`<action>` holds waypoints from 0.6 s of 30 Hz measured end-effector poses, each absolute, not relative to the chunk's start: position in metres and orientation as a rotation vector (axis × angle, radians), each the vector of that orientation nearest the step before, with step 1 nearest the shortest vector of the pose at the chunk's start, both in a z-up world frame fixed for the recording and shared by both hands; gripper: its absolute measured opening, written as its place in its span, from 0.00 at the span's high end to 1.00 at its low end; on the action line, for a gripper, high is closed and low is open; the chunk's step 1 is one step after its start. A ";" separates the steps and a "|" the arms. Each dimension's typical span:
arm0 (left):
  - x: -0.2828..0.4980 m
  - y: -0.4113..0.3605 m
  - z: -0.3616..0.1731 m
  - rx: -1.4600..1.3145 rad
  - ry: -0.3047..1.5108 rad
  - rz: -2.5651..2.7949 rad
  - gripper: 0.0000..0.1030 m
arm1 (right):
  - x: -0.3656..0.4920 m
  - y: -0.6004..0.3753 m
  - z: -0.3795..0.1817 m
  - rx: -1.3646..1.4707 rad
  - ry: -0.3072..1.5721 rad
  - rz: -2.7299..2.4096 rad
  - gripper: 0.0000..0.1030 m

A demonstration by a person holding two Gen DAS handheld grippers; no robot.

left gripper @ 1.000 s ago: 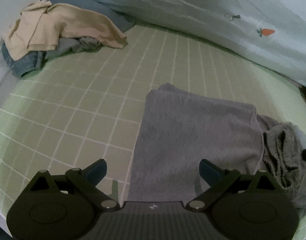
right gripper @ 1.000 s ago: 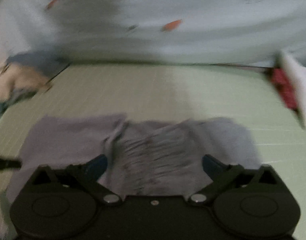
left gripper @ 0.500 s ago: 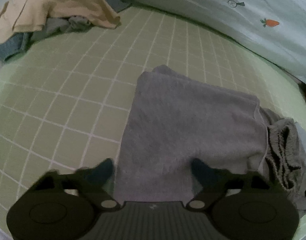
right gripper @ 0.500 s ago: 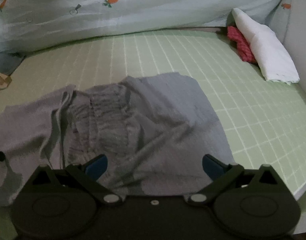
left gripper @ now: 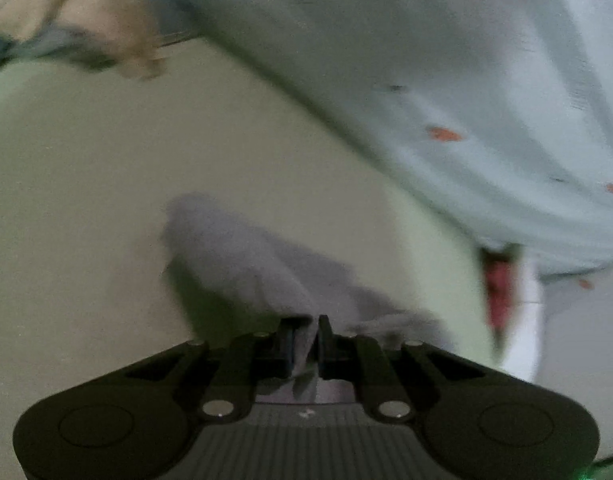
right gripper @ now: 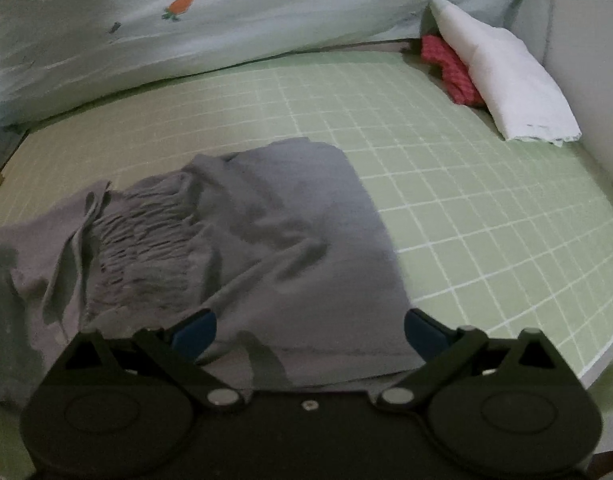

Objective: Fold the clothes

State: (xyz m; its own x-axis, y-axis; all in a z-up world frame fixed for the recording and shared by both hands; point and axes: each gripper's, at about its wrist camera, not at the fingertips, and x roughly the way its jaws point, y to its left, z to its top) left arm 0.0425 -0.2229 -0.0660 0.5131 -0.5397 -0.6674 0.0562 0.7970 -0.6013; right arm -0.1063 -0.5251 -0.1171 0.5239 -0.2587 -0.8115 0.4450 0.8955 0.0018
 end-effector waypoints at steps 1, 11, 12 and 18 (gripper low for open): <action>0.043 -0.239 -0.060 -0.561 0.969 -0.413 0.89 | -0.107 -0.532 -0.117 0.228 0.928 -0.425 0.02; 0.038 -0.421 -0.101 -0.510 1.139 -0.476 0.80 | -0.130 -0.613 -0.119 0.203 0.925 -0.432 0.02; 0.037 -0.428 -0.110 -0.502 1.166 -0.439 0.78 | -0.133 -0.621 -0.118 0.201 0.925 -0.437 0.02; 0.028 -0.428 -0.095 -0.580 1.122 -0.405 0.22 | -0.142 -0.651 -0.114 0.218 0.905 -0.449 0.02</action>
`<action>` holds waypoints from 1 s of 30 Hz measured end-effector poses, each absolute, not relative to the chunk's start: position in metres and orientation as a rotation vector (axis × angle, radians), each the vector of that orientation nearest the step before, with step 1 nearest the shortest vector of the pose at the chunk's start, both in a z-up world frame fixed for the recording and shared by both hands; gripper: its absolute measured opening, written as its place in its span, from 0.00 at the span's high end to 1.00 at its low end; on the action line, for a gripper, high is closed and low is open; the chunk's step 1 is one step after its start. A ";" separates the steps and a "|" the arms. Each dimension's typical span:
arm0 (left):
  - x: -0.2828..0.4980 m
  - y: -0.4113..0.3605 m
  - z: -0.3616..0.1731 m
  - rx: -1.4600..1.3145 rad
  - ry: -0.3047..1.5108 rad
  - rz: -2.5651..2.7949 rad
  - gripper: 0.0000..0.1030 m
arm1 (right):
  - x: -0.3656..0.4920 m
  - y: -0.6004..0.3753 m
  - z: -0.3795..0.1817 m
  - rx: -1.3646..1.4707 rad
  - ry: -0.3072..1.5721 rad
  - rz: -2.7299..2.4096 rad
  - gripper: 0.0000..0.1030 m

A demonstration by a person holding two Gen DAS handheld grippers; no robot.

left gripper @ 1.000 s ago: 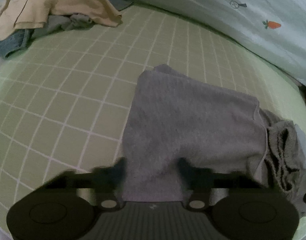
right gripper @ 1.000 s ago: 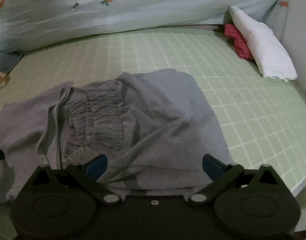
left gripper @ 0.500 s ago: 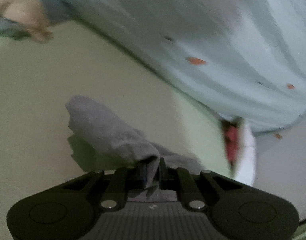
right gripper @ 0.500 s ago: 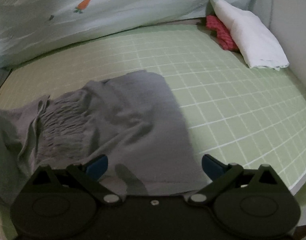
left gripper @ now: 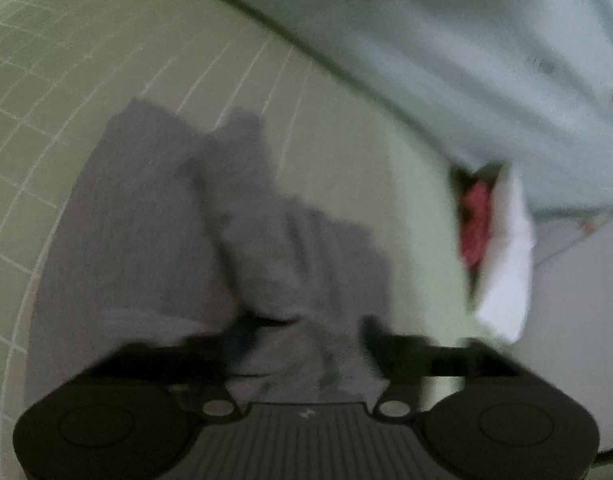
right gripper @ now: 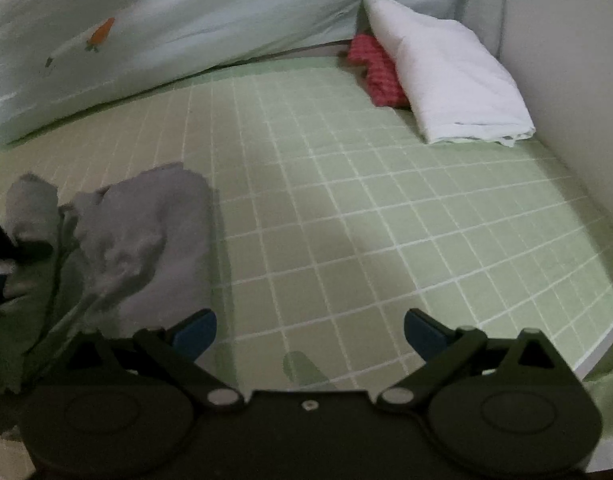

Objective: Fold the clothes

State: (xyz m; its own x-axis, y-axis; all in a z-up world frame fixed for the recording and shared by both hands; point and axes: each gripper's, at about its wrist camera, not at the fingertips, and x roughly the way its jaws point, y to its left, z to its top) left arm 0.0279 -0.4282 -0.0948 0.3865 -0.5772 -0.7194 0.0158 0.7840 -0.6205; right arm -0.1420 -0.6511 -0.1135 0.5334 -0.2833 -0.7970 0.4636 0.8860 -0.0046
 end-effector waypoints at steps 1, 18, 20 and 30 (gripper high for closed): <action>0.025 -0.425 -0.082 -0.590 1.083 -0.397 0.19 | -0.141 -0.652 -0.114 0.227 0.904 -0.447 0.02; 0.018 -0.342 -0.046 -0.335 1.031 -0.172 0.09 | -0.040 -0.551 -0.100 0.267 0.838 -0.119 0.05; 0.018 -0.333 -0.048 -0.335 1.036 -0.163 0.09 | -0.026 -0.548 -0.113 0.295 0.882 -0.119 0.19; 0.021 -0.324 -0.058 -0.296 1.062 -0.208 0.09 | -0.023 -0.532 -0.122 0.241 0.873 -0.035 0.94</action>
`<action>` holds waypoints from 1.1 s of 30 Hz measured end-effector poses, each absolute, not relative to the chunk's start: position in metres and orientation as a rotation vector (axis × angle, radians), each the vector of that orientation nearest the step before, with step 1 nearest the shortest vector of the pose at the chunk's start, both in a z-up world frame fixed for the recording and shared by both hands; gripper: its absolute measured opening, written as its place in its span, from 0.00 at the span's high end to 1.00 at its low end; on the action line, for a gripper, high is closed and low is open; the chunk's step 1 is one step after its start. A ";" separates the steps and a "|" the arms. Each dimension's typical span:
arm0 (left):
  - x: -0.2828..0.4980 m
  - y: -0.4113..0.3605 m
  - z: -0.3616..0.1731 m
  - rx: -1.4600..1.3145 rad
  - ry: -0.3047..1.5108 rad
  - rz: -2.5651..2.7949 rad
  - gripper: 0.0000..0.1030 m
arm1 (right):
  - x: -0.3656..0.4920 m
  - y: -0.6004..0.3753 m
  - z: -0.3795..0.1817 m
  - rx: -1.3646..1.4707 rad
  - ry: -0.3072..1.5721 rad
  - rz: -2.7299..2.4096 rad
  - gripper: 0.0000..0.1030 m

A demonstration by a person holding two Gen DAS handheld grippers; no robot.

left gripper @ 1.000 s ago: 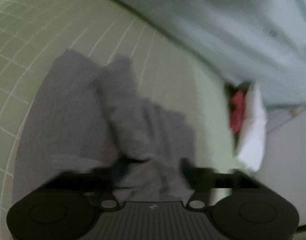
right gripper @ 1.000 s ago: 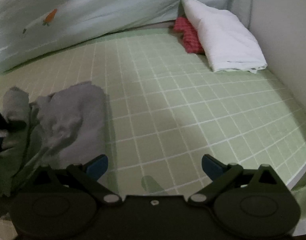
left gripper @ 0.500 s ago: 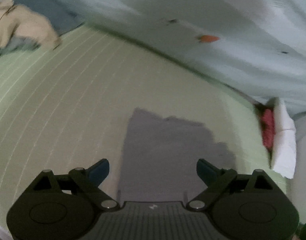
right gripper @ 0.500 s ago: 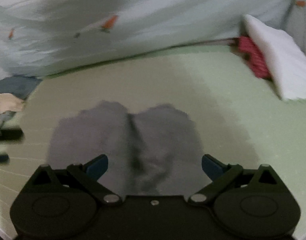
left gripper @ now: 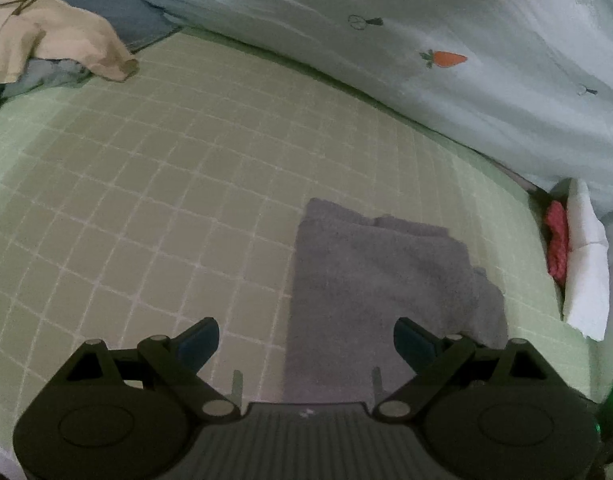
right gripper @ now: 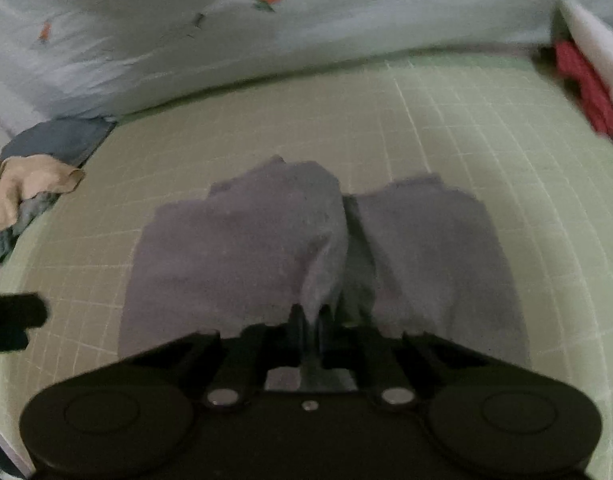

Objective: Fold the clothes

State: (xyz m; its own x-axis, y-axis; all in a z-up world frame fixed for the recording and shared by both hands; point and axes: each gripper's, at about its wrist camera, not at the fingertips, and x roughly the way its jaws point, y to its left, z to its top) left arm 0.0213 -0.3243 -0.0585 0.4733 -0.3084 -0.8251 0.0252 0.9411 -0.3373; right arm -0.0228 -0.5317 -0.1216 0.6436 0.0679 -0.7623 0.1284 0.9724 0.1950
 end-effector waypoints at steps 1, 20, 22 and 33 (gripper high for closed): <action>0.023 -0.328 -0.058 -0.290 1.055 -0.218 0.09 | -0.029 -0.531 -0.111 0.233 0.836 -0.029 0.94; 0.046 -0.379 -0.098 -0.120 1.186 -0.392 0.07 | -0.072 -0.600 -0.124 0.417 0.912 -0.290 0.15; 0.052 -0.384 -0.105 -0.109 1.206 -0.416 0.07 | -0.060 -0.596 -0.132 0.390 0.950 -0.281 0.14; 0.076 -0.399 -0.125 -0.158 1.232 -0.650 0.70 | -0.040 -0.581 -0.137 0.366 0.965 -0.309 0.87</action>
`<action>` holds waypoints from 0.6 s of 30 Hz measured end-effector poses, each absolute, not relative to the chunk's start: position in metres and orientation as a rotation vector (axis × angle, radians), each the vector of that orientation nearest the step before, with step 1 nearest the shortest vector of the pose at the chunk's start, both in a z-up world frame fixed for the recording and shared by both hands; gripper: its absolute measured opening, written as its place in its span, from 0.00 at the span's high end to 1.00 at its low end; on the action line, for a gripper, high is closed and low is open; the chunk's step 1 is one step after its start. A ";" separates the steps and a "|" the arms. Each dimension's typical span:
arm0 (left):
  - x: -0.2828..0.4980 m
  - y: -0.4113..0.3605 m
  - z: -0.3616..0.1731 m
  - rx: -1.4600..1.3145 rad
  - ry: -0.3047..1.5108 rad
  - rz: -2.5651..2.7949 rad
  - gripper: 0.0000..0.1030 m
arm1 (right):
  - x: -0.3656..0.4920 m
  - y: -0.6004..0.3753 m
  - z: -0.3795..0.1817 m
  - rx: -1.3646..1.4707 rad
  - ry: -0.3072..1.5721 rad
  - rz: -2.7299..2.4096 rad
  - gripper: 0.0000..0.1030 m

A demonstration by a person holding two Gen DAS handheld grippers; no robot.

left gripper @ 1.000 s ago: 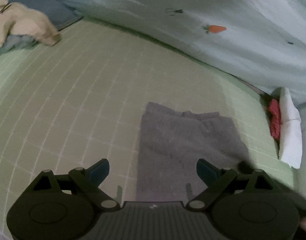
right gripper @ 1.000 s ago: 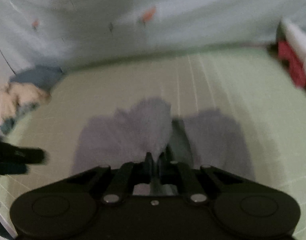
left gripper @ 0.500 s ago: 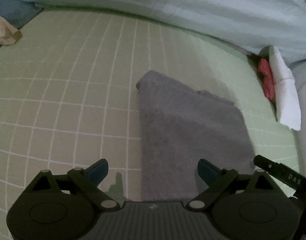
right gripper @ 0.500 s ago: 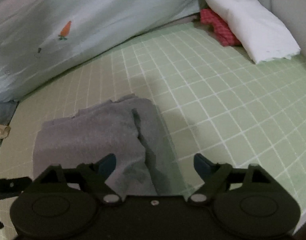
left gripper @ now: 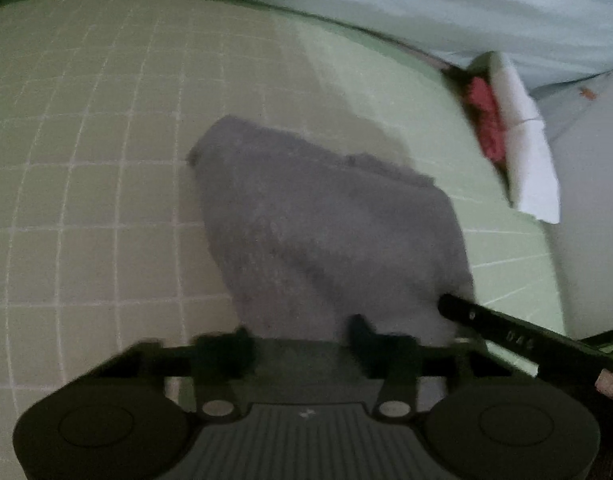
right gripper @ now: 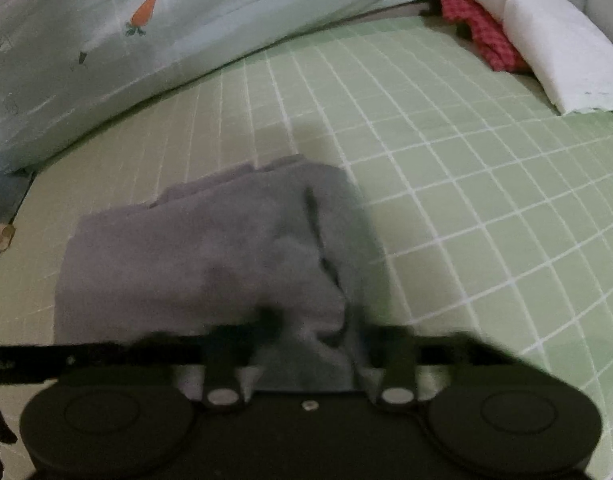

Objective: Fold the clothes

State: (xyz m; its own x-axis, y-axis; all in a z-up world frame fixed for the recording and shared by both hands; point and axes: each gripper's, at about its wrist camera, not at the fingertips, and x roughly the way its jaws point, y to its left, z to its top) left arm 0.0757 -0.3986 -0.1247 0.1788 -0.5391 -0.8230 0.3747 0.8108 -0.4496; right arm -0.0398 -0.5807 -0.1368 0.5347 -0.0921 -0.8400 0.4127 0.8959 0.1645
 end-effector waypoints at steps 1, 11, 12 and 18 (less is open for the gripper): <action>0.076 -0.400 -0.123 -0.159 1.231 -0.658 0.76 | -0.040 -0.573 -0.132 0.311 0.959 -0.311 0.89; 0.063 -0.460 -0.071 -0.187 1.115 -0.872 0.82 | -0.064 -0.562 -0.057 0.196 0.794 -0.334 0.91; 0.061 -0.473 -0.065 -0.179 1.096 -0.886 0.82 | -0.068 -0.570 -0.050 0.198 0.770 -0.345 0.91; 0.059 -0.561 -0.030 -0.171 0.988 -0.943 0.83 | -0.080 -0.646 -0.016 0.245 0.629 -0.400 0.91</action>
State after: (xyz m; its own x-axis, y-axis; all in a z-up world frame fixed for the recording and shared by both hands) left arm 0.0592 -0.5608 -0.0305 0.2056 -0.7442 -0.6355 0.5999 0.6089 -0.5190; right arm -0.0803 -0.6463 -0.0165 0.7364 -0.2868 -0.6127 0.4331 0.8956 0.1013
